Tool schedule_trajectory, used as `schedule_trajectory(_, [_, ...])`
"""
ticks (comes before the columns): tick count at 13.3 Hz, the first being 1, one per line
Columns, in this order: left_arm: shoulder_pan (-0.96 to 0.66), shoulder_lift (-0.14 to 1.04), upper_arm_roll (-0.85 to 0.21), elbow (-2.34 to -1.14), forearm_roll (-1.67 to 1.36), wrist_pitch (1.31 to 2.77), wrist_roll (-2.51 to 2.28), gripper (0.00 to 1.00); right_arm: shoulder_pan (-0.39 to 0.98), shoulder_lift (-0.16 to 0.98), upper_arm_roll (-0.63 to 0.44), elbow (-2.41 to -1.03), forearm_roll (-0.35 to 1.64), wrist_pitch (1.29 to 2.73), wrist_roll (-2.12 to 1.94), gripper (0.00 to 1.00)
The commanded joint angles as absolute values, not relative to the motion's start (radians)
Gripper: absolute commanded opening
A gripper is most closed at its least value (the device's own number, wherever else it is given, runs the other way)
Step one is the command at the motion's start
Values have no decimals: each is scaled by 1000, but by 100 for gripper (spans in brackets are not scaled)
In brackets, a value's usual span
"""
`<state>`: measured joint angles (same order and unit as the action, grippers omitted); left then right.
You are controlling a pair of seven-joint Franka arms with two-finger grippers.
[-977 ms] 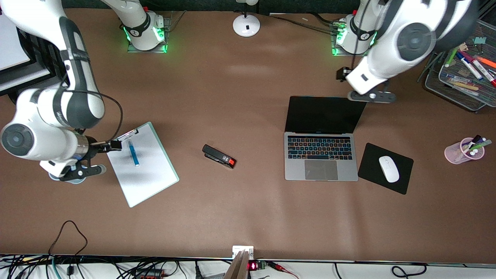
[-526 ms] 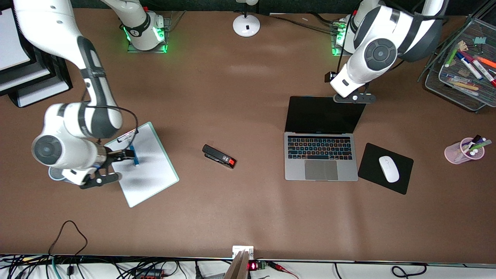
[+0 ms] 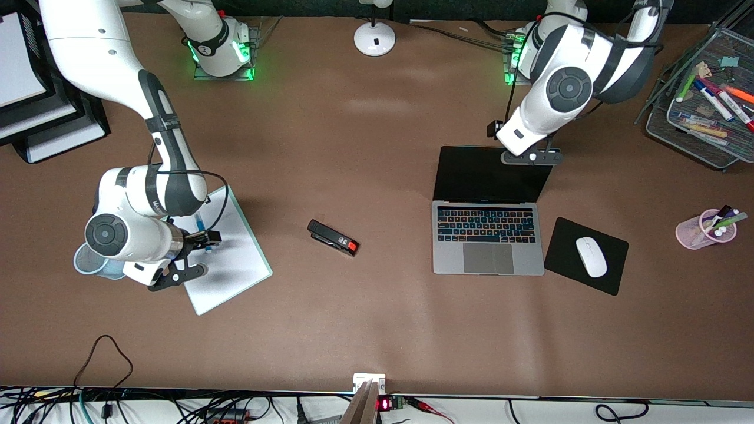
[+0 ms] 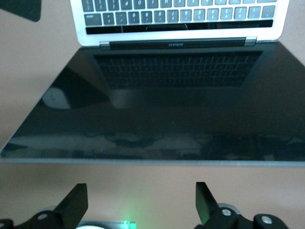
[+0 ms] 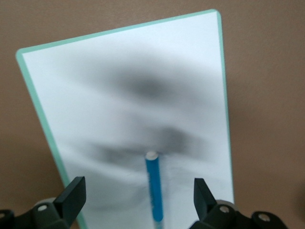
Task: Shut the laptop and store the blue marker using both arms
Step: 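Grasp the blue marker with the right gripper while the left gripper lowers onto the lid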
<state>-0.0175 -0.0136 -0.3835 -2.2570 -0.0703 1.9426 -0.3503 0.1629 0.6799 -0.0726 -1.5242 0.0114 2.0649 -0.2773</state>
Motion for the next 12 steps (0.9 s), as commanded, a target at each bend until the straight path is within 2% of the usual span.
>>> schedule_trajectory(1, [-3, 24, -394, -2244, -91, 1982, -357, 100, 141, 684, -69, -1555, 25, 2117, -328, 100])
schedule_trajectory(4, [0, 51, -393, -2240, -91, 2071, -356, 100, 141, 709, -69, -1578, 26, 2164, -350, 100])
schedule_trajectory(7, [11, 96, -391, -2183, -91, 2114, -356, 100, 144, 710, -69, -1611, 26, 2201, -350, 98])
schedule_trajectory(10, [23, 156, -388, -2132, -89, 2160, -354, 100, 146, 710, -69, -1618, 25, 2197, -359, 85])
schedule_trajectory(12, [26, 205, -387, -2131, -89, 2262, -354, 100, 146, 710, -69, -1620, 26, 2191, -359, 76])
